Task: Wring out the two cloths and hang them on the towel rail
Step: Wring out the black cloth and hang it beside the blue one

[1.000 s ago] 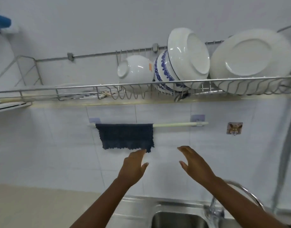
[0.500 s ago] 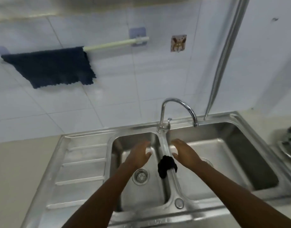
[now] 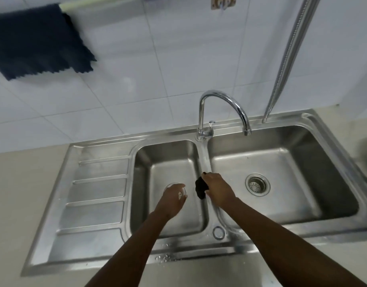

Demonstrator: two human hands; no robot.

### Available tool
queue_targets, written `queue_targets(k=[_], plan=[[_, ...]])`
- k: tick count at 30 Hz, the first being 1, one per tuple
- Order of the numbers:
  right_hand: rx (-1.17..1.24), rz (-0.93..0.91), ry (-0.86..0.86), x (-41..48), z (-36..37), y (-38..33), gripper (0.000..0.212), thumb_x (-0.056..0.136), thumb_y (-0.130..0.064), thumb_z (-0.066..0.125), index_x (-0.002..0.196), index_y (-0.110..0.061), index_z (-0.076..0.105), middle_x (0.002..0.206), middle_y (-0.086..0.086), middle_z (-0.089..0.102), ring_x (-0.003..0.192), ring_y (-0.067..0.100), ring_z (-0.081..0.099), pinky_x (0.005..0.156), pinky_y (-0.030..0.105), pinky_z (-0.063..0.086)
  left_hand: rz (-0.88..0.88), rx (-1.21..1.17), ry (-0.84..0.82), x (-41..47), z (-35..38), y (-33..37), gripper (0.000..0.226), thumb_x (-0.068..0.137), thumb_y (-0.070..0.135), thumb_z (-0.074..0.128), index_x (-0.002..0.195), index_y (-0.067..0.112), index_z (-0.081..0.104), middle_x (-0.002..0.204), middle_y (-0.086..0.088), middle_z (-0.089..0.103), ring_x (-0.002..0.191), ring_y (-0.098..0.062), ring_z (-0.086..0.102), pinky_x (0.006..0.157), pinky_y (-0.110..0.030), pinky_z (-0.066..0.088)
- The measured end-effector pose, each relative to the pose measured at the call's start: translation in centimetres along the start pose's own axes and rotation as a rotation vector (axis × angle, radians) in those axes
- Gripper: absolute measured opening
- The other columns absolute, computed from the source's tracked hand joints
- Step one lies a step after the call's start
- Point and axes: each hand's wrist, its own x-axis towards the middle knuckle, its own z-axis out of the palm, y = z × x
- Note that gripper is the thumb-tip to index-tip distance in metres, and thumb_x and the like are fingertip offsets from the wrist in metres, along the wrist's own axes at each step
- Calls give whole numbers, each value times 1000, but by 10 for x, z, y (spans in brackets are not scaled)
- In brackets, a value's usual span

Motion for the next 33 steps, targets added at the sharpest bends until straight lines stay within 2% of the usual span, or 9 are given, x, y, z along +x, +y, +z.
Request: queue_targets(k=[2, 5, 10, 15, 17, 22, 25, 29, 33], plan=[[-100, 25, 20, 3, 3, -2, 42, 85, -4, 53, 126, -9, 45, 126, 11, 49, 116, 31, 41, 88, 36, 48, 3, -21, 21, -8, 2, -5, 29, 92, 18, 57, 119, 9, 61, 122, -10, 63, 116, -28, 56, 101, -34, 41], [-69, 61, -25, 6, -8, -2, 25, 85, -4, 48, 109, -7, 55, 114, 12, 54, 108, 30, 46, 85, 30, 40, 34, -23, 71, -19, 0, -6, 32, 92, 16, 58, 123, 6, 60, 126, -11, 62, 117, -27, 55, 103, -32, 39], [164, 22, 65, -5, -40, 0, 33, 72, 1, 59, 101, -12, 66, 104, 10, 52, 96, 24, 55, 84, 25, 40, 35, -70, 90, -27, -4, -12, 34, 91, 17, 57, 124, 8, 59, 129, -10, 61, 122, -26, 54, 105, -31, 36], [226, -93, 126, -30, -90, -19, 37, 63, 5, 54, 92, -17, 66, 93, 5, 69, 89, 22, 61, 86, 42, 51, 53, -198, 6, -24, -9, 0, 33, 91, 25, 55, 120, 10, 61, 124, -6, 63, 113, -18, 59, 98, -25, 41], [278, -64, 147, -41, -106, -27, 37, 66, 5, 58, 95, -17, 64, 95, 4, 69, 88, 22, 62, 83, 37, 53, 47, -245, -11, -19, -10, 11, 33, 92, 20, 61, 124, 15, 57, 125, -5, 62, 111, -21, 59, 94, -27, 44], [354, -53, 184, -61, -132, -46, 40, 69, 5, 61, 101, -18, 64, 104, 1, 65, 95, 16, 62, 74, 18, 47, 22, -473, -32, -12, -19, 50, 80, 80, 24, 77, 145, 18, 32, 149, 1, 37, 126, -14, 42, 101, -34, 44], [380, -83, 216, -72, -141, -54, 38, 70, 2, 63, 101, -19, 66, 106, 1, 63, 98, 13, 62, 80, 19, 49, 107, -660, -126, -13, -31, 80, 92, 71, 19, 84, 146, 21, 30, 150, 1, 37, 134, -17, 38, 110, -43, 39], [466, -98, 269, -83, -149, -65, 36, 72, 0, 64, 102, -20, 65, 105, -1, 66, 98, 9, 63, 74, 15, 48, 395, -813, -257, -20, -44, 118, 79, 70, -7, 80, 135, 22, 47, 126, 3, 61, 119, -17, 58, 100, -44, 50], [468, -94, 349, -88, -147, -67, 32, 74, -1, 64, 100, -20, 64, 108, -1, 62, 97, 12, 62, 73, 14, 46, 308, -669, -167, -19, -43, 119, 51, 74, 2, 77, 119, 17, 58, 104, -12, 69, 90, -17, 68, 79, -35, 57]])
